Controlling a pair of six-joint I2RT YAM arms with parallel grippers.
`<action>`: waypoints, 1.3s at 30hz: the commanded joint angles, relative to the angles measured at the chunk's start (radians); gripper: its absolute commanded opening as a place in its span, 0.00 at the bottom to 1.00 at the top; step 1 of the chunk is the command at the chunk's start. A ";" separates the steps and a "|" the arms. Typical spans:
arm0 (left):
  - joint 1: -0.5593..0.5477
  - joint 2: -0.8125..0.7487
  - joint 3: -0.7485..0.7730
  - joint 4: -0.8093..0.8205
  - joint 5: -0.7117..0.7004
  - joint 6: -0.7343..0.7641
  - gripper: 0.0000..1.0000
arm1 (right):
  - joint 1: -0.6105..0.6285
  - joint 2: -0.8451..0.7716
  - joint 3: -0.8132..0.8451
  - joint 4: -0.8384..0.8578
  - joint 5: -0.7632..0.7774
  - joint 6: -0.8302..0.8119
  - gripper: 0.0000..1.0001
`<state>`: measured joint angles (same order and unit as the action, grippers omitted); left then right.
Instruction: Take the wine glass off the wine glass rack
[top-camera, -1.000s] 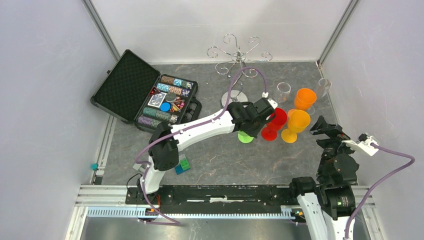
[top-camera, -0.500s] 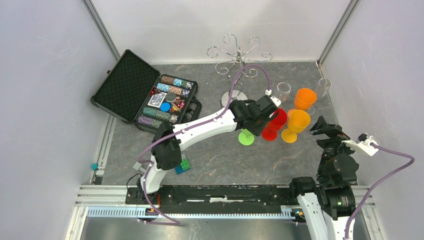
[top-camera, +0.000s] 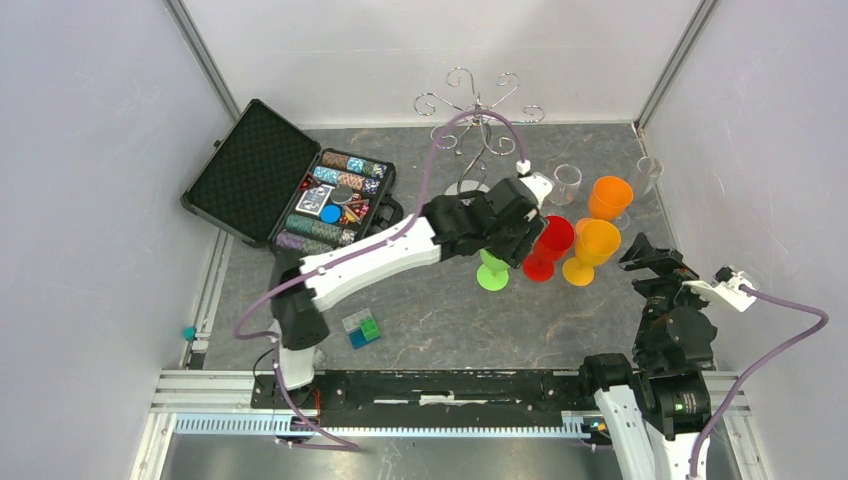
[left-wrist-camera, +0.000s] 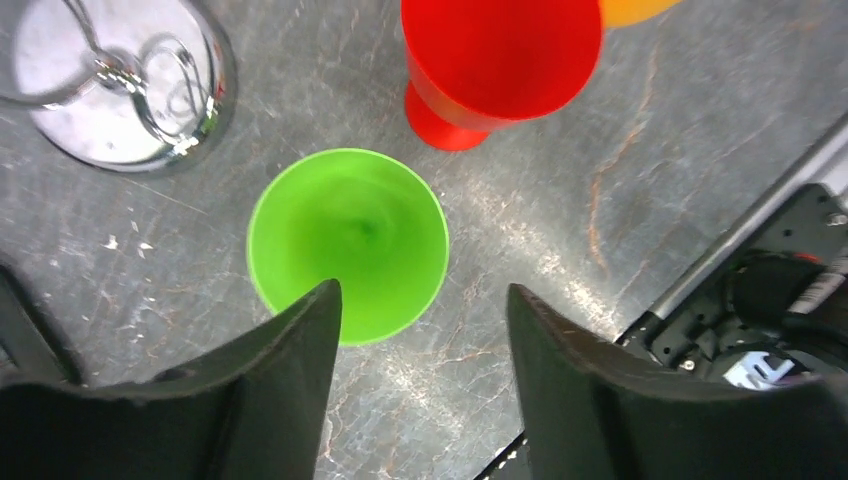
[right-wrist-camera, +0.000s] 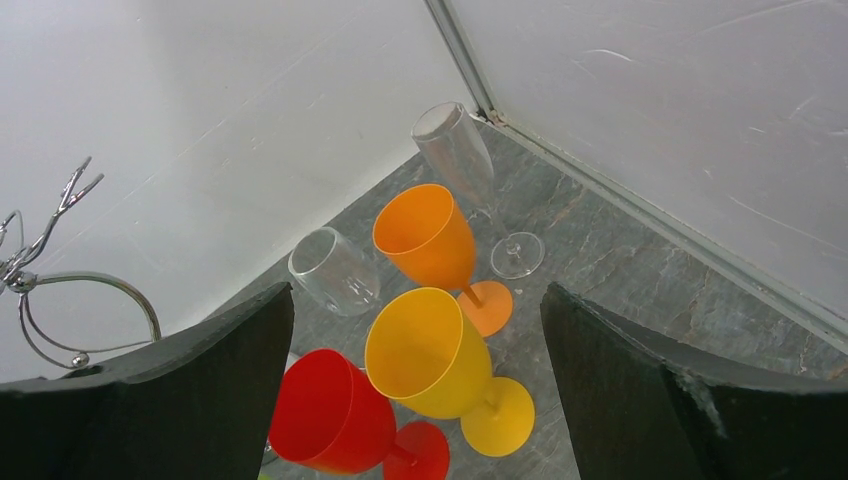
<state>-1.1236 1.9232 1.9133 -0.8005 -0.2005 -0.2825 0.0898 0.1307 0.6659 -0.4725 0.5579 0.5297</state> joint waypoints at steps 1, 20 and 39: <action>-0.008 -0.204 -0.067 0.119 -0.034 0.033 0.78 | 0.005 0.005 0.039 0.008 -0.006 -0.008 0.98; -0.010 -1.022 -0.677 0.221 -0.529 0.012 1.00 | 0.005 0.002 0.214 -0.060 0.221 -0.220 0.98; -0.009 -1.549 -0.846 0.124 -0.795 -0.073 1.00 | 0.005 -0.090 0.367 -0.073 0.360 -0.318 0.98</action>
<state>-1.1297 0.3866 1.0782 -0.6655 -0.9367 -0.3141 0.0906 0.0380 1.0084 -0.5365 0.9020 0.2192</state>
